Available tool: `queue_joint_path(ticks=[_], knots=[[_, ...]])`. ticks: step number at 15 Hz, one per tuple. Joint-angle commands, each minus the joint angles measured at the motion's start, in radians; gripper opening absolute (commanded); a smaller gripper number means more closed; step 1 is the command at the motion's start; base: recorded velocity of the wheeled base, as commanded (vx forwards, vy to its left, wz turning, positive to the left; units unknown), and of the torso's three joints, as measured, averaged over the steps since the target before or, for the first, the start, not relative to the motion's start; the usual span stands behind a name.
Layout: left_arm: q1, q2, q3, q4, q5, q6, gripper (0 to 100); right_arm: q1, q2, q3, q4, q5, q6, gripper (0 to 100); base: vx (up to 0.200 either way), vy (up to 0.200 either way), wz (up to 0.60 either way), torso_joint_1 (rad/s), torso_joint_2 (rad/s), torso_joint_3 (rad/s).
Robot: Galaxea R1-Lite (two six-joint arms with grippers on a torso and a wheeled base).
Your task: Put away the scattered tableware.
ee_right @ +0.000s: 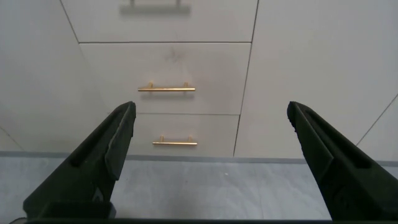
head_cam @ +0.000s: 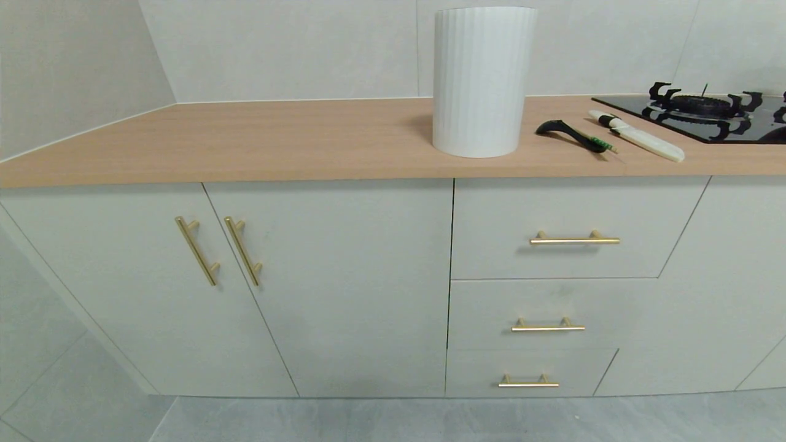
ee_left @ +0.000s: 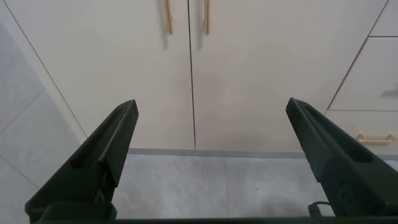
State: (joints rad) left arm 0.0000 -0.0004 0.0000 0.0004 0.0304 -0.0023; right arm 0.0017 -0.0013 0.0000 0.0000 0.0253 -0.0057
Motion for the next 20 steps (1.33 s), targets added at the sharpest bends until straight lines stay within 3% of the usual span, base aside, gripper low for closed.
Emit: queue_joint_path(ticks=[1, 8, 10, 13, 16, 20], knots=[[0.0, 0.0, 0.0, 0.0, 0.0, -0.001, 100, 0.0, 0.001, 0.0, 0.0, 0.001, 0.0, 100, 0.0, 0.0, 0.0, 0.0, 0.0, 0.0], [0.0, 0.0, 0.0, 0.0, 0.0, -0.001, 100, 0.0, 0.001, -0.012, -0.003, 0.002, -0.02, 100, 0.0, 0.0, 0.0, 0.0, 0.0, 0.0], [0.0, 0.0, 0.0, 0.0, 0.0, -0.001, 100, 0.014, 0.05, -0.152, 0.005, 0.05, 0.02, 100, 0.0, 0.0, 0.0, 0.0, 0.0, 0.0], [0.0, 0.0, 0.0, 0.0, 0.0, -0.001, 100, 0.06, 0.31, -0.196, 0.011, 0.111, 0.013, 100, 0.0, 0.0, 0.0, 0.0, 0.0, 0.0], [0.0, 0.0, 0.0, 0.0, 0.0, -0.001, 100, 0.166, 0.616, -0.239, -0.005, 0.14, 0.009, 100, 0.0, 0.0, 0.0, 0.0, 0.0, 0.0], [0.0, 0.0, 0.0, 0.0, 0.0, -0.001, 100, 0.19, 1.078, -0.367, -0.104, 0.142, 0.007, 100, 0.0, 0.0, 0.0, 0.0, 0.0, 0.0]])
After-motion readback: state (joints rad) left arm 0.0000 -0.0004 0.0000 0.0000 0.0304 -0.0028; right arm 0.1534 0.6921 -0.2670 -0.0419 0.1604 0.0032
